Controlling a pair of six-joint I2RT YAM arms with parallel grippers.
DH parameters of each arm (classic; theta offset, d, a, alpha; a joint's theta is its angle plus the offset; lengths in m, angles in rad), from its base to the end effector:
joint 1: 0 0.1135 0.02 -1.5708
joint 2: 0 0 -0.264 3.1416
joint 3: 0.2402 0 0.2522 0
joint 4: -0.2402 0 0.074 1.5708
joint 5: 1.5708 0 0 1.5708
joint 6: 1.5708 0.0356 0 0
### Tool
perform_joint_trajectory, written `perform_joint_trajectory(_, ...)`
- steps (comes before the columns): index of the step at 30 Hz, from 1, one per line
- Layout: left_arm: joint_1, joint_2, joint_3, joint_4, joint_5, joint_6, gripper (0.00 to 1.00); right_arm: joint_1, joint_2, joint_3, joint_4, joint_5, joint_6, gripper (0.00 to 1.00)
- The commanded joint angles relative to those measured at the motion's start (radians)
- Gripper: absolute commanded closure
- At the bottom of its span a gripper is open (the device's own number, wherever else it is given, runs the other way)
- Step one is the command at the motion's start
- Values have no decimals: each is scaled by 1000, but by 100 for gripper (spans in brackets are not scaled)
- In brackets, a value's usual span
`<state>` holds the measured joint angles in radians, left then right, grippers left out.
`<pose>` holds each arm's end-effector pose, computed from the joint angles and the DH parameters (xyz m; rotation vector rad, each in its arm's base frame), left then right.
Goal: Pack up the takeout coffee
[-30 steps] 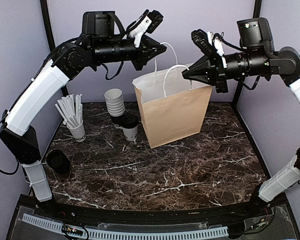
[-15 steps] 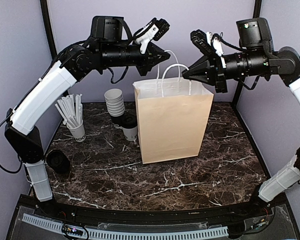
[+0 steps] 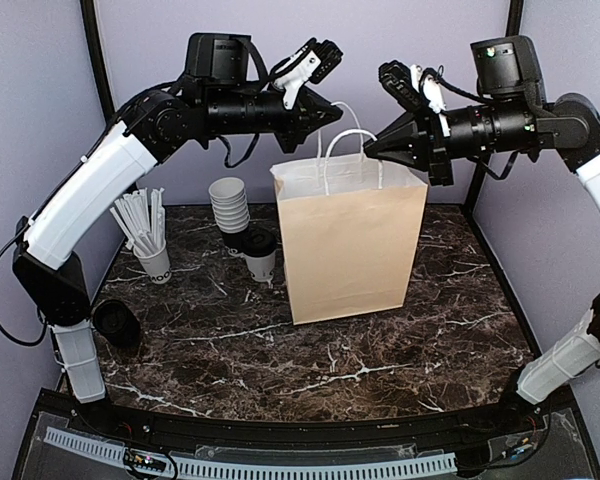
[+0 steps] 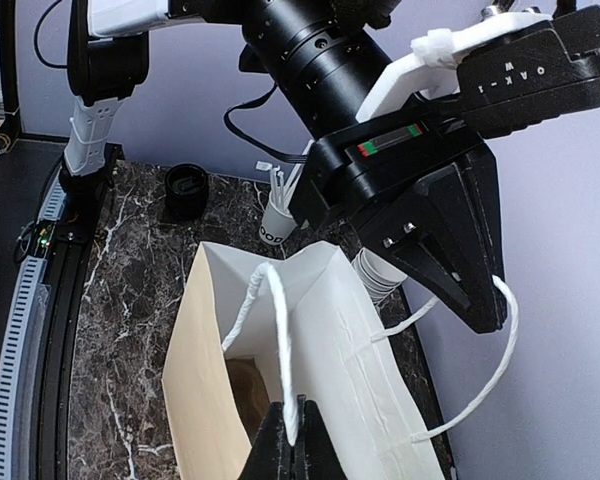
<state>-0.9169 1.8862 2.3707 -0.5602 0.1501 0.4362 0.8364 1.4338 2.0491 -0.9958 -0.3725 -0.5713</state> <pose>0.2388 -0.3204 0.5234 1.1326 1.2252 -0.4889 0.1571 0.1934 0.5256 -1.4487 1.3229 0.5376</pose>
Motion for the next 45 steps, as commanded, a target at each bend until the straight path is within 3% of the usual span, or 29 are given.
perform_joint_trajectory(1,4,1,34,-1,9,21,100,-7,7,5,24,10,-7,100)
perform_joint_trajectory(6,3,11,35,1,3,25,99,-6,12,1,24,21,-7,100)
perform_joint_trajectory(7,3,12,34,1,0,25,94,-6,13,-2,25,27,-8,95)
perform_joint_trajectory(8,3,13,27,6,-15,26,72,-6,13,-4,19,35,-13,79)
perform_joint_trajectory(9,3,14,21,9,-29,26,42,-6,13,-6,15,43,-17,63)
perform_joint_trajectory(11,3,15,2,17,-64,24,13,-8,11,-4,16,61,-7,41)
perform_joint_trajectory(13,3,17,-3,14,-88,23,5,-31,0,3,23,36,15,30)
perform_joint_trajectory(16,3,13,-2,5,-89,18,3,-59,-7,9,20,29,18,26)
perform_joint_trajectory(28,3,-4,-63,-5,-133,7,3,-98,-41,-93,40,46,18,26)
perform_joint_trajectory(33,4,-70,-168,-11,-238,-50,7,-123,-72,-205,61,52,20,27)
perform_joint_trajectory(36,16,-106,-255,-52,-200,-79,11,-134,-83,-277,68,39,17,29)
perform_joint_trajectory(40,78,-83,-259,-162,-124,-154,17,-135,-97,-369,73,6,-1,31)
perform_joint_trajectory(45,145,-64,-279,-177,-85,-180,14,-138,-132,-463,92,2,-6,32)
